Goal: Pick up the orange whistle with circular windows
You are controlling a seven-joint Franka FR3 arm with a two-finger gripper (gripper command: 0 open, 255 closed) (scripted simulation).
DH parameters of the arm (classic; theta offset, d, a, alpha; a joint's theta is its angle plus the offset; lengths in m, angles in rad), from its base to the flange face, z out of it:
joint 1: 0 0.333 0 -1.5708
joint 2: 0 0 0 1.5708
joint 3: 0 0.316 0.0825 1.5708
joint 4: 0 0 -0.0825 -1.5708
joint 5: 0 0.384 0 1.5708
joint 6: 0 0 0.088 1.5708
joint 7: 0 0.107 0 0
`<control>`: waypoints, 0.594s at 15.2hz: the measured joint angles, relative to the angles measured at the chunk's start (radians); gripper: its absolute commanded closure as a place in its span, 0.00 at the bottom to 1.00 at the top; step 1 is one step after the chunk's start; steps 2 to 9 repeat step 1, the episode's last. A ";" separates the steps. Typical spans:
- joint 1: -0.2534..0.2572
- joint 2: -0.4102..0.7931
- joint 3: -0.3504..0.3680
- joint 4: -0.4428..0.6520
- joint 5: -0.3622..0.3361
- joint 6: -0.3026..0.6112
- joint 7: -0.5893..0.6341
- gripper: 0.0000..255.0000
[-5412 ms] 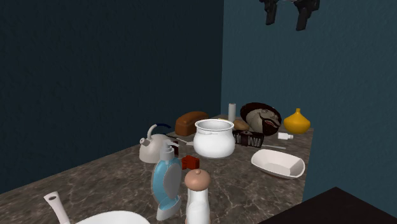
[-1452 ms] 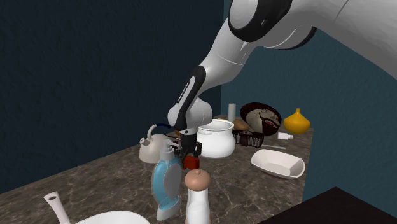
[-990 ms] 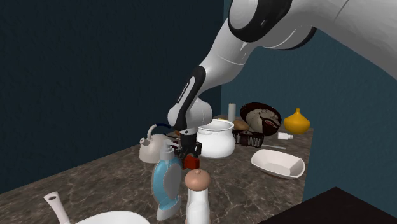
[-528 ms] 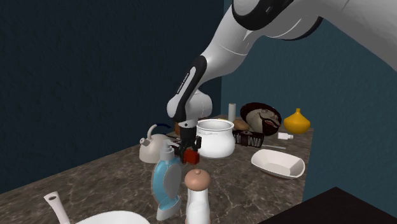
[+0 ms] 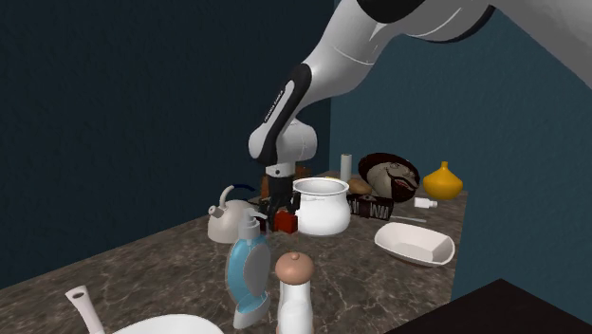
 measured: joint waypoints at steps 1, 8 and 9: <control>0.000 -0.005 0.000 0.002 0.000 -0.007 0.000 1.00; 0.000 -0.005 0.000 0.002 0.000 -0.007 0.000 1.00; 0.000 -0.005 0.000 0.002 0.000 -0.007 0.000 1.00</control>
